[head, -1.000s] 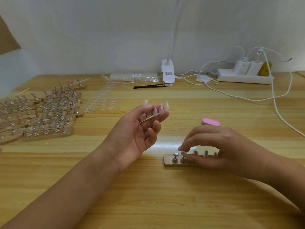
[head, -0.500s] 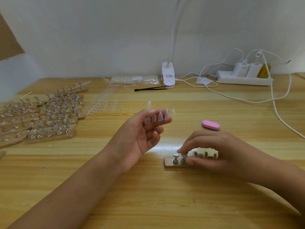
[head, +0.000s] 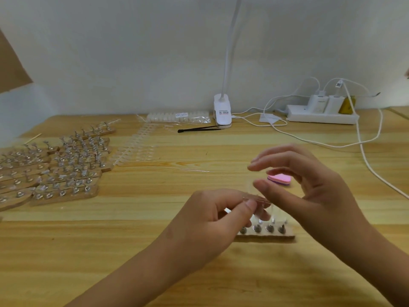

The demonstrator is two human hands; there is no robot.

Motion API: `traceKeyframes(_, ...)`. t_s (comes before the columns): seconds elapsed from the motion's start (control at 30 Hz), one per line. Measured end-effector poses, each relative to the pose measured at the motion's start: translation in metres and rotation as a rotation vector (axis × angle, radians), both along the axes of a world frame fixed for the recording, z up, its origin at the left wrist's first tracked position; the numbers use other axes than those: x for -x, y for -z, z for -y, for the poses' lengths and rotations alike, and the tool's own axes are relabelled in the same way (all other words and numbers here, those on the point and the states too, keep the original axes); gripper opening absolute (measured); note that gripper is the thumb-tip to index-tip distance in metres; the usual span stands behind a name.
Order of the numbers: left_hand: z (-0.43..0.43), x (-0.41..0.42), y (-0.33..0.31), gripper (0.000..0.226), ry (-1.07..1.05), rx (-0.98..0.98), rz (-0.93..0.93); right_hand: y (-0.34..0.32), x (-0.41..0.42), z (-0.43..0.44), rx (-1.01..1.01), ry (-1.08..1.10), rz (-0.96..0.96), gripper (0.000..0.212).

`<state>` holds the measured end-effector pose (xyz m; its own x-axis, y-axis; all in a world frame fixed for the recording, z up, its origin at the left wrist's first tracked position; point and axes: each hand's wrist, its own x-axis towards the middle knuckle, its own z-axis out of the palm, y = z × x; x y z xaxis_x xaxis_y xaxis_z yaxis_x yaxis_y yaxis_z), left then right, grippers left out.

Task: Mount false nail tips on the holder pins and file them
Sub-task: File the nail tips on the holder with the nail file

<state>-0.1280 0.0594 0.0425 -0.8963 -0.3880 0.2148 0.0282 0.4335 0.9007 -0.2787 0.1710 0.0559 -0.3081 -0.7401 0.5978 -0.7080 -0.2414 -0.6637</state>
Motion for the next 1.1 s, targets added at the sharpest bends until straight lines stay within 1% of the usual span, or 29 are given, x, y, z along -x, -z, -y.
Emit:
traceKeyframes(0.07,-0.002,-0.001,-0.001,0.03,0.008,-0.015,0.007,0.002,-0.002,0.0,0.044,0.002,-0.086,0.014)
traceKeyframes(0.1,-0.001,-0.001,-0.001,0.031,0.014,-0.027,0.006,0.003,-0.002,-0.001,0.067,0.006,-0.16,0.011)
traceKeyframes(0.13,0.0,-0.001,-0.001,0.032,0.015,-0.035,0.006,0.002,-0.002,-0.002,0.092,0.017,-0.278,0.01)
traceKeyframes(0.2,0.002,-0.002,-0.001,0.034,-0.004,-0.029,0.021,0.003,-0.002,-0.003,0.146,0.042,-0.584,0.012)
traceKeyframes(0.23,0.002,-0.002,-0.002,0.033,-0.013,-0.015,0.025,0.003,-0.001,-0.004,0.156,0.033,-0.664,0.013)
traceKeyframes(0.27,0.001,-0.002,-0.002,0.031,-0.014,0.04,0.008,0.003,-0.001,-0.005,0.136,0.017,-0.631,0.012)
traceKeyframes(0.3,0.0,-0.003,-0.002,0.027,-0.019,0.176,-0.036,0.002,-0.002,-0.005,0.087,-0.01,-0.48,0.009)
traceKeyframes(0.33,0.0,-0.003,-0.002,0.025,-0.034,0.401,-0.096,-0.003,-0.004,-0.005,0.008,-0.058,-0.218,0.007)
traceKeyframes(0.4,0.005,-0.003,-0.002,0.025,-0.088,0.927,-0.215,-0.011,-0.003,-0.002,-0.147,-0.245,0.468,0.009)
traceKeyframes(0.43,0.009,-0.002,0.0,0.025,-0.101,1.11,-0.274,-0.011,0.001,0.001,-0.144,-0.288,0.762,0.01)
traceKeyframes(0.47,0.016,-0.002,0.001,0.026,-0.111,1.196,-0.319,-0.011,0.007,0.003,-0.099,-0.278,0.96,0.012)
traceKeyframes(0.5,0.025,-0.002,0.001,0.027,-0.129,1.18,-0.334,-0.012,0.014,0.004,-0.045,-0.242,1.083,0.014)
traceKeyframes(0.53,0.034,-0.001,0.0,0.029,-0.174,1.08,-0.313,-0.014,0.02,0.004,-0.001,-0.205,1.152,0.015)
traceKeyframes(0.57,0.042,-0.002,-0.002,0.031,-0.245,0.918,-0.251,-0.015,0.025,0.003,0.025,-0.182,1.178,0.013)
traceKeyframes(0.63,0.061,-0.005,-0.002,0.039,-0.369,0.533,-0.027,-0.013,0.036,0.002,0.056,-0.133,1.205,0.007)
traceKeyframes(0.67,0.071,-0.006,0.0,0.047,-0.413,0.343,0.092,-0.011,0.041,0.002,0.07,-0.105,1.227,0.008)
traceKeyframes(0.7,0.081,-0.008,0.003,0.056,-0.464,0.23,0.198,-0.009,0.045,0.001,0.085,-0.077,1.249,0.013)
traceKeyframes(0.73,0.089,-0.01,0.004,0.064,-0.513,0.216,0.306,-0.008,0.049,0.002,0.1,-0.06,1.269,0.016)
traceKeyframes(0.77,0.096,-0.012,0.003,0.071,-0.56,0.309,0.424,-0.007,0.052,0.002,0.111,-0.055,1.289,0.016)
traceKeyframes(0.8,0.1,-0.015,0.001,0.076,-0.616,0.468,0.536,-0.007,0.053,0.003,0.121,-0.056,1.312,0.015)
traceKeyframes(0.83,0.104,-0.019,-0.002,0.079,-0.666,0.62,0.579,-0.007,0.053,0.002,0.128,-0.064,1.329,0.013)
traceKeyframes(0.87,0.105,-0.021,-0.005,0.078,-0.685,0.707,0.541,-0.007,0.052,0.002,0.127,-0.076,1.335,0.012)
traceKeyframes(0.9,0.105,-0.024,-0.007,0.072,-0.653,0.721,0.467,-0.006,0.052,0.002,0.118,-0.091,1.332,0.012)
traceKeyframes(0.93,0.103,-0.025,-0.011,0.061,-0.574,0.666,0.386,-0.006,0.051,0.002,0.104,-0.105,1.315,0.012)
traceKeyframes(1.03,0.076,-0.019,-0.015,0.036,-0.256,0.283,0.124,-0.005,0.044,0.002,0.045,-0.139,1.204,0.016)
traceKeyframes(1.1,0.054,-0.009,-0.013,0.031,-0.164,0.042,0.007,-0.004,0.036,0.001,0.01,-0.155,1.077,0.018)
